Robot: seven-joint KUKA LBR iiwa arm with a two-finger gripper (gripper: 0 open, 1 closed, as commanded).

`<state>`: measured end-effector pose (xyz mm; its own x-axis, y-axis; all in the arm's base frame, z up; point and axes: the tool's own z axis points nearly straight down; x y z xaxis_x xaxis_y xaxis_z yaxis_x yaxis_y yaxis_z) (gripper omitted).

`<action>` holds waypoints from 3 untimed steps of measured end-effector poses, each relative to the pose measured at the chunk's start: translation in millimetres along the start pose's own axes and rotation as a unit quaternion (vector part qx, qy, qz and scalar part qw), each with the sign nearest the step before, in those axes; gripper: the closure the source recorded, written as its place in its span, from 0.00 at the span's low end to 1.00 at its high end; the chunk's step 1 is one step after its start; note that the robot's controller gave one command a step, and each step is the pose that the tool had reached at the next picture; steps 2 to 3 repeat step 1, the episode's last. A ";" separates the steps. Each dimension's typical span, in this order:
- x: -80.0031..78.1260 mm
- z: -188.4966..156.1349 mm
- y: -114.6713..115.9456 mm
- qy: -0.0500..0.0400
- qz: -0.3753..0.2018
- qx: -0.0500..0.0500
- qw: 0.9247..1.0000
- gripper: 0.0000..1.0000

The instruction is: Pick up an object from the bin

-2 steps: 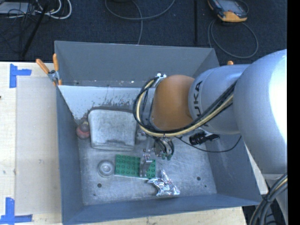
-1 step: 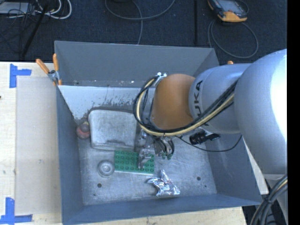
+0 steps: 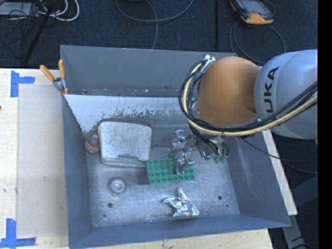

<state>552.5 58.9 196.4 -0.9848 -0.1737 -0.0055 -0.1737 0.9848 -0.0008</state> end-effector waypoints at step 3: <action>-4.9 -44.6 -4.7 0.000 -0.024 0.000 1.000 1.00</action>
Offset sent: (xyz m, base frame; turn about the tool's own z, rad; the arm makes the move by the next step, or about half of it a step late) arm 0.0041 -0.0042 0.0426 -0.0491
